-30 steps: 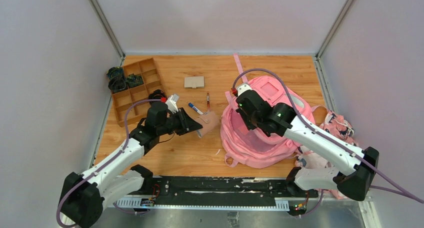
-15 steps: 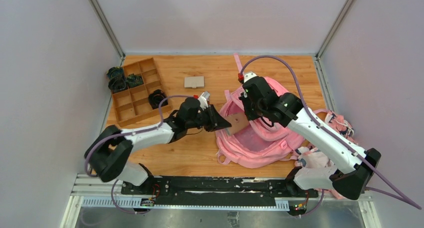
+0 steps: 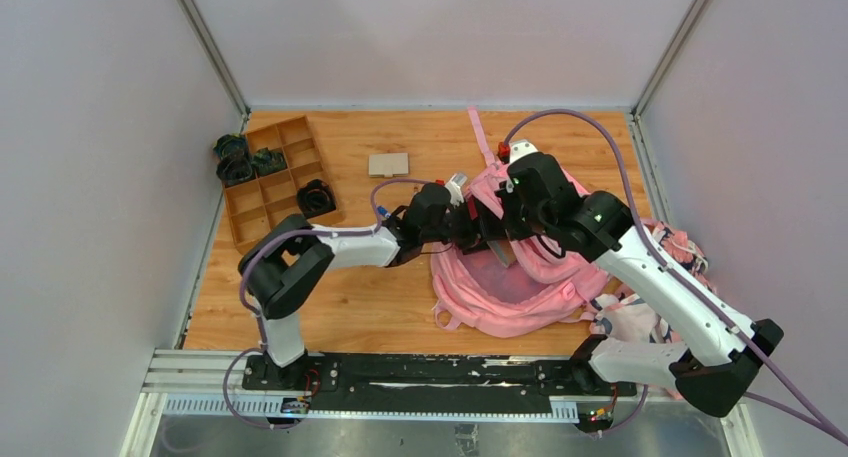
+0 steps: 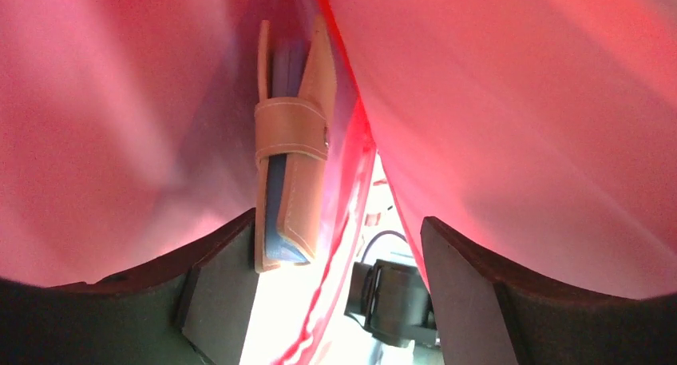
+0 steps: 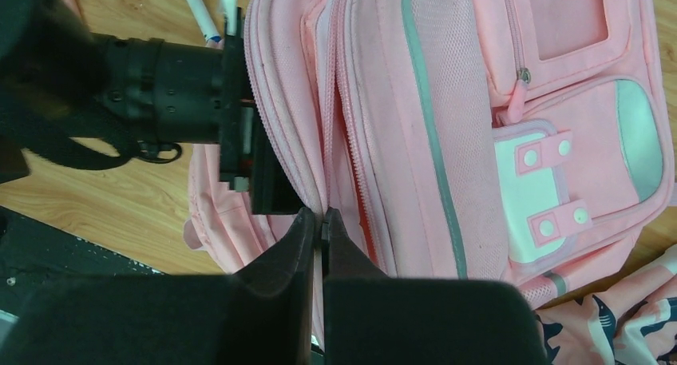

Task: Pack the student bag
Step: Place the personal item in the student bag.

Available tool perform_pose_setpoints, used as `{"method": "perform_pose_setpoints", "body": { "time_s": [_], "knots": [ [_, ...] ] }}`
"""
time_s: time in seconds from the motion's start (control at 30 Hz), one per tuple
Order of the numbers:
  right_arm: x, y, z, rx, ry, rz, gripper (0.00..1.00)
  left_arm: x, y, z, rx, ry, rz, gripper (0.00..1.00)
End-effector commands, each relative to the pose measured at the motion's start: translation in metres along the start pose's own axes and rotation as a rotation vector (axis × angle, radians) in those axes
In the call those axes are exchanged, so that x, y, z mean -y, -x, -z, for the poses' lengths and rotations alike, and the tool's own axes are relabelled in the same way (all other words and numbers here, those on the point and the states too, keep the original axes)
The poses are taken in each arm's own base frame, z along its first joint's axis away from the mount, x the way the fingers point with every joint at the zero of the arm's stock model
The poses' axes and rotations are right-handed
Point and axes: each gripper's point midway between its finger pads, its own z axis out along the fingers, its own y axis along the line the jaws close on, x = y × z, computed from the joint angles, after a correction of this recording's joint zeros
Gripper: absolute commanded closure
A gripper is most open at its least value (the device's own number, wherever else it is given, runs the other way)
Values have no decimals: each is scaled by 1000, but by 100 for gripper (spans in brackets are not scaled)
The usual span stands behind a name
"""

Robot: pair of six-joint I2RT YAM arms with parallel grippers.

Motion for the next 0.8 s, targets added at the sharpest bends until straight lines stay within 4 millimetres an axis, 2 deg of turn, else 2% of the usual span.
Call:
{"method": "perform_pose_setpoints", "body": {
  "time_s": [0.0,0.17,0.3,0.47,0.57,0.63,0.67,0.7,0.77],
  "knots": [
    [4,8,10,55,8,-39,100,22,-1,30,7,36,-160,24],
    [10,6,7,48,-13,-30,100,-3,-11,64,-21,191,-262,18],
    [10,6,4,43,-17,-24,100,-22,-12,80,-39,306,-317,13],
    [12,5,6,46,-21,-25,100,-30,6,104,25,429,-387,23],
    [12,4,5,46,-18,-26,100,-31,17,111,46,448,-398,39],
    [12,4,6,47,-17,-27,100,-31,23,115,56,455,-400,55],
    [12,4,7,50,-17,-30,100,-32,27,119,70,462,-397,69],
    [13,3,7,51,-18,-30,100,-32,31,123,89,463,-392,78],
    [14,3,9,56,-20,-33,100,-28,39,128,121,447,-388,90]
  ]
}}
